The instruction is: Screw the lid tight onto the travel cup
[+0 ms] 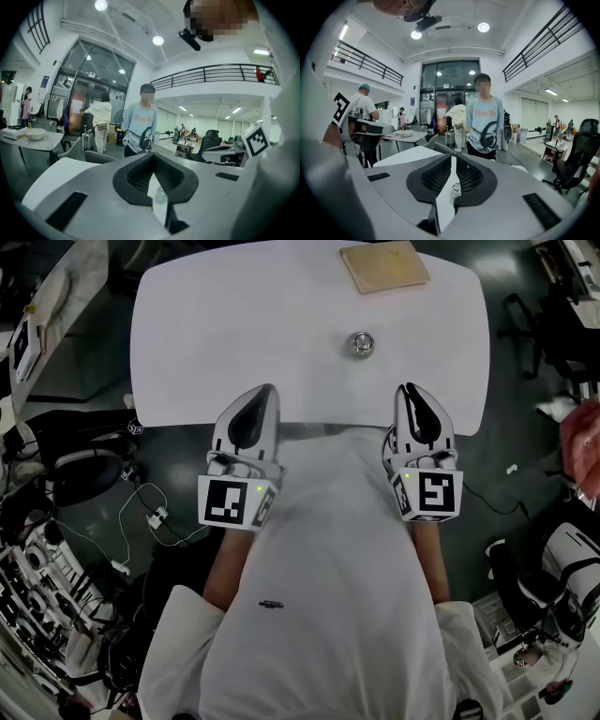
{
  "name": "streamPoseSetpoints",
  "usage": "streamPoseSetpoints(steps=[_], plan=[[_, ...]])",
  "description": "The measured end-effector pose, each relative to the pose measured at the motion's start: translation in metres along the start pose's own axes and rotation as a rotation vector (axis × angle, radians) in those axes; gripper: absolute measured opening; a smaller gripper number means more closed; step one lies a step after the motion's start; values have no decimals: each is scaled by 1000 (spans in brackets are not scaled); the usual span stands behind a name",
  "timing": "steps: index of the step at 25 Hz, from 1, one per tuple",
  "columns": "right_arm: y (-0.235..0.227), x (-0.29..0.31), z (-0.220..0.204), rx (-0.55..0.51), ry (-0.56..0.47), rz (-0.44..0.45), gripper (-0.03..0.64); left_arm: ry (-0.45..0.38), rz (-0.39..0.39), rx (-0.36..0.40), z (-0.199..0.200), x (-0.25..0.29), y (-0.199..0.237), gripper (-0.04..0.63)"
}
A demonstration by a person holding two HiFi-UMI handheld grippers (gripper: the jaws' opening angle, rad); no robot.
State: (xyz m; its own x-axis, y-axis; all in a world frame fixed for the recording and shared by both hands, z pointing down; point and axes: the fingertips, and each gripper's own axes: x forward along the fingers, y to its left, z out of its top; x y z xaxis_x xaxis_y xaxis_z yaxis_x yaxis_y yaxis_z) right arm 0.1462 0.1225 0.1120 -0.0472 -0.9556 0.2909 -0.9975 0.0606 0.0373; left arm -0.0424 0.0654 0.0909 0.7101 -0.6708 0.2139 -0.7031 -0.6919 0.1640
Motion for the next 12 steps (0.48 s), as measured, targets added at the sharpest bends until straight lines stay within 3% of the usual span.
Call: streamPoseSetpoints(steps=[12], plan=[[-7,-9,4,-13,2,2,25,-8,-8,10,5,4,-12,3]])
